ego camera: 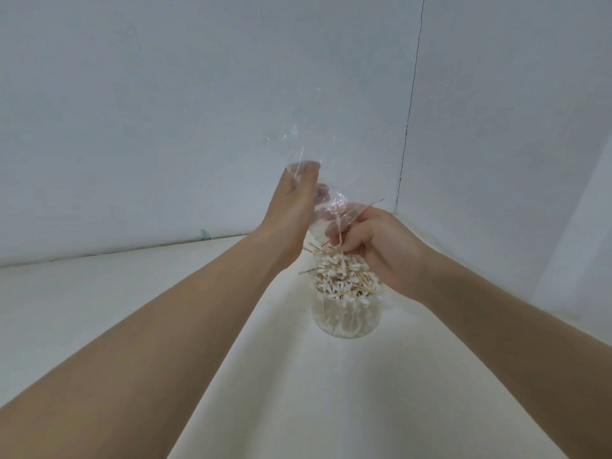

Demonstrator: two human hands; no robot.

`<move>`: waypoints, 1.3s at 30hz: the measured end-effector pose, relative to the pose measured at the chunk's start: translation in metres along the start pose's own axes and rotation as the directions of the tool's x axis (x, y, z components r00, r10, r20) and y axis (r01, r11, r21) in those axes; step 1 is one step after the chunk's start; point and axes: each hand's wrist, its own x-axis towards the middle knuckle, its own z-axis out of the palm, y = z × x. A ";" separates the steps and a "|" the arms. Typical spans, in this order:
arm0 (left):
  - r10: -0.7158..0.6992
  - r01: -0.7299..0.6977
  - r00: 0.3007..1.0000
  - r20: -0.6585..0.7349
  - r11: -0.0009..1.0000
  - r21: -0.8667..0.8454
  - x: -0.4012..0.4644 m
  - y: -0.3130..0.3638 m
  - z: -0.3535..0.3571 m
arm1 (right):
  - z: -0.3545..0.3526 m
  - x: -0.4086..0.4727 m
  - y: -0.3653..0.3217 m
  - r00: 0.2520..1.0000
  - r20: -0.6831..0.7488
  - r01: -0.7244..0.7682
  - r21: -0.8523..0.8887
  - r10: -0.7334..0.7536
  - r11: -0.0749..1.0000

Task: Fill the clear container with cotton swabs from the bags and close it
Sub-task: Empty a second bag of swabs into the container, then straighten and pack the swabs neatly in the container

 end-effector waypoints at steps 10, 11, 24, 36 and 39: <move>-0.179 0.169 0.946 -0.272 0.984 -0.062 0.009 -0.007 -0.045 | -0.012 -0.010 0.007 0.987 -0.133 0.000 -0.582 -0.095 0.813; -0.223 0.210 0.928 -0.298 0.975 -0.076 0.008 -0.013 -0.052 | -0.011 -0.012 0.008 0.986 -0.129 0.011 -0.594 -0.109 0.804; -0.509 0.585 0.671 -0.540 0.810 -0.036 -0.022 -0.082 -0.130 | -0.027 -0.006 0.039 0.903 -0.405 -0.276 -0.300 0.140 0.913; 0.134 0.040 0.916 -0.377 0.907 0.419 -0.074 -0.070 -0.095 | -0.004 -0.008 0.048 0.885 -0.433 -0.230 -0.084 0.172 0.970; 0.154 -0.086 0.982 -0.105 0.874 0.479 -0.092 -0.078 -0.064 | 0.010 -0.010 0.051 0.883 -0.434 -0.211 -0.027 0.179 0.977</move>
